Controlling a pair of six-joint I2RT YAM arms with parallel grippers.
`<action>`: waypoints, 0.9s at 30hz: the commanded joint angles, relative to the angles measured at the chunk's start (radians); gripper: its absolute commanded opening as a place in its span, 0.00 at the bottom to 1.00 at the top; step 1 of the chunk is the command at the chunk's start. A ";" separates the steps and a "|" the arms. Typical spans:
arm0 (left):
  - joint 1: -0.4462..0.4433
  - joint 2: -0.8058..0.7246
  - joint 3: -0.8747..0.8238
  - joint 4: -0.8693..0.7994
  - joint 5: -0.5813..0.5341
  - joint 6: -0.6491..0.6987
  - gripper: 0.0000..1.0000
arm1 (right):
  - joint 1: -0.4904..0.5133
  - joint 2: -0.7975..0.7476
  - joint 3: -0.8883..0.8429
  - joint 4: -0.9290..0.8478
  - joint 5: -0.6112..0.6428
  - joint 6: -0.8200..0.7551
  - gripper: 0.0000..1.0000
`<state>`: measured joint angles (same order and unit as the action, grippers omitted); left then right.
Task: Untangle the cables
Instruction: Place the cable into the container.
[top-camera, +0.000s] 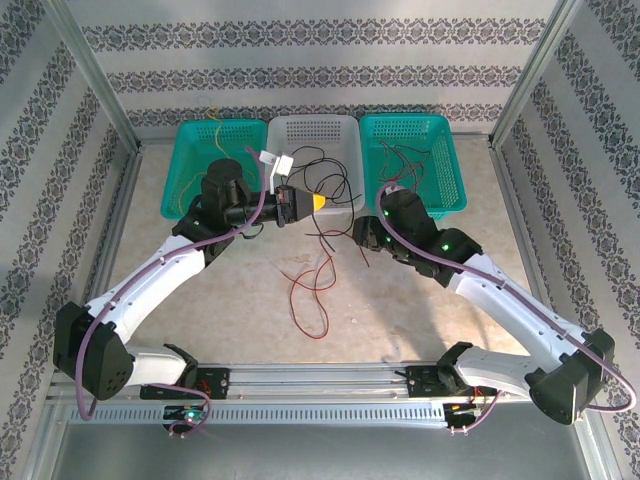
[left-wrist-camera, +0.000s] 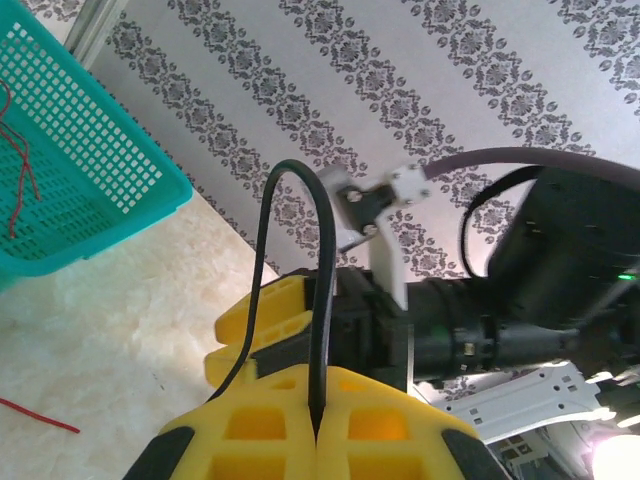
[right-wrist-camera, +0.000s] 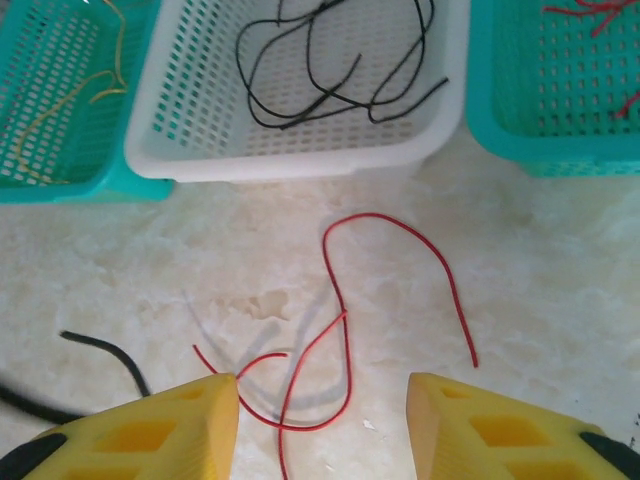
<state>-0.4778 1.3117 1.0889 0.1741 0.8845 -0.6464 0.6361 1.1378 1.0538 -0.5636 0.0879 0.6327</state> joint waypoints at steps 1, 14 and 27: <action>0.001 -0.007 -0.003 0.076 0.041 -0.016 0.00 | -0.030 -0.017 -0.033 0.063 -0.044 0.039 0.50; 0.032 0.095 0.204 -0.218 -0.417 0.143 0.00 | -0.081 -0.066 -0.109 0.053 -0.062 0.077 0.50; 0.079 0.400 0.531 -0.470 -0.646 0.125 0.34 | -0.052 -0.070 -0.158 0.060 -0.072 0.126 0.49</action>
<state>-0.4034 1.6752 1.5673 -0.2157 0.2718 -0.5282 0.5663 1.0718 0.9127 -0.5186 0.0204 0.7353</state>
